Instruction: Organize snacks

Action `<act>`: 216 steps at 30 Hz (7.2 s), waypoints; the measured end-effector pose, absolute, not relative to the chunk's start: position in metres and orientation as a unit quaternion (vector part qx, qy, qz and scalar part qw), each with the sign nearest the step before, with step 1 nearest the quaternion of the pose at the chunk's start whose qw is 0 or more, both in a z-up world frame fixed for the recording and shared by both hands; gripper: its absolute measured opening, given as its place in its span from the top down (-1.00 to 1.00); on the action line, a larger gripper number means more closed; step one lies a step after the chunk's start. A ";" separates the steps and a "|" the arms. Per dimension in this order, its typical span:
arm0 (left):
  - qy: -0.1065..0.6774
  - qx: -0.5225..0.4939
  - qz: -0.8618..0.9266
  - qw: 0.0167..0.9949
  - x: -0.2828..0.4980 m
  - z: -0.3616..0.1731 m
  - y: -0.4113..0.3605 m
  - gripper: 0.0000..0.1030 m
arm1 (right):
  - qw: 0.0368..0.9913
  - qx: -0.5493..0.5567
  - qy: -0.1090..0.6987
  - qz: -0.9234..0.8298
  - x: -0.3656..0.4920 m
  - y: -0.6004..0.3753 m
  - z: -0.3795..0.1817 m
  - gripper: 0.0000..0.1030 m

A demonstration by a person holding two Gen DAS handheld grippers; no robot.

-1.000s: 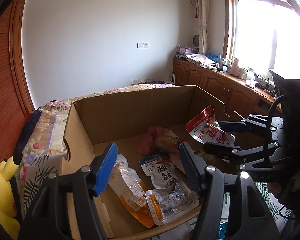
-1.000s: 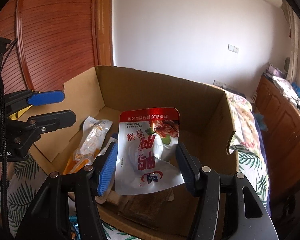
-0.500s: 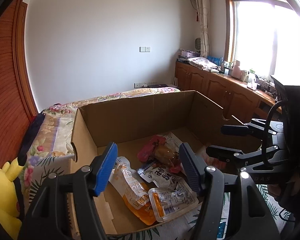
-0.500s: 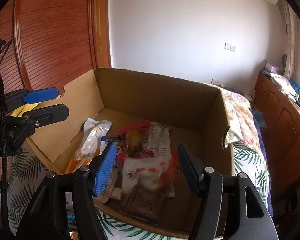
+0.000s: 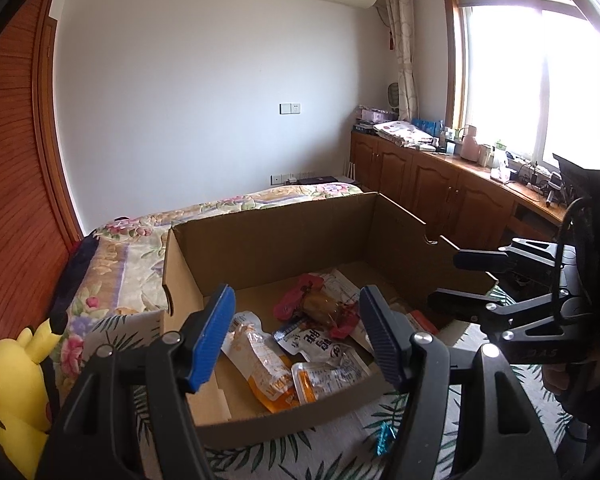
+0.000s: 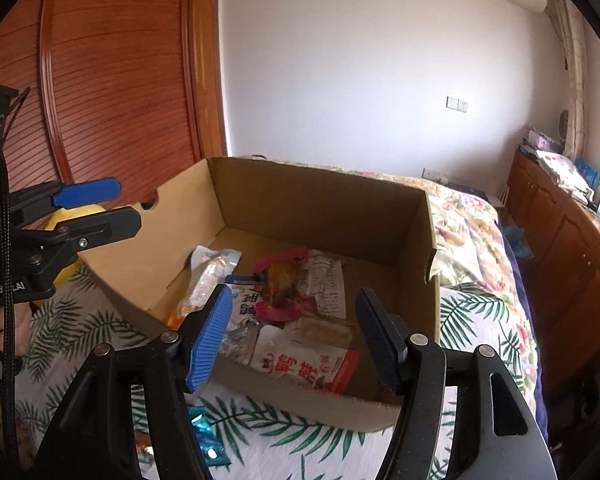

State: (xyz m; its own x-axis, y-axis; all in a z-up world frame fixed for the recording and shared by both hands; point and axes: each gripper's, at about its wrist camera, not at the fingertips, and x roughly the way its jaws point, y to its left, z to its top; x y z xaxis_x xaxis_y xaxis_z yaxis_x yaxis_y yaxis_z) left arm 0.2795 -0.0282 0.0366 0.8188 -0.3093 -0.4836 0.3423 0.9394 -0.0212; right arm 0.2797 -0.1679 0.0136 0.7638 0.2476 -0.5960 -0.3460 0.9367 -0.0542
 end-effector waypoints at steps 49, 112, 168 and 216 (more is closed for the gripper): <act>0.417 0.051 -0.265 0.868 0.203 -0.096 -0.077 -0.10 | 0.903 -0.047 0.380 0.195 0.205 -0.167 -0.062 -0.22; 0.336 -0.008 -0.231 0.913 0.205 -0.034 -0.049 0.54 | 0.911 -0.051 0.371 0.172 0.192 -0.193 -0.053 0.61; 0.280 -0.002 -0.183 0.943 0.314 0.001 -0.034 0.47 | 0.932 -0.063 0.309 0.180 0.303 -0.168 -0.007 0.56; 0.226 0.023 -0.105 0.968 0.140 0.055 -0.027 -0.82 | 0.960 -0.020 0.254 0.116 0.140 -0.183 0.034 -0.74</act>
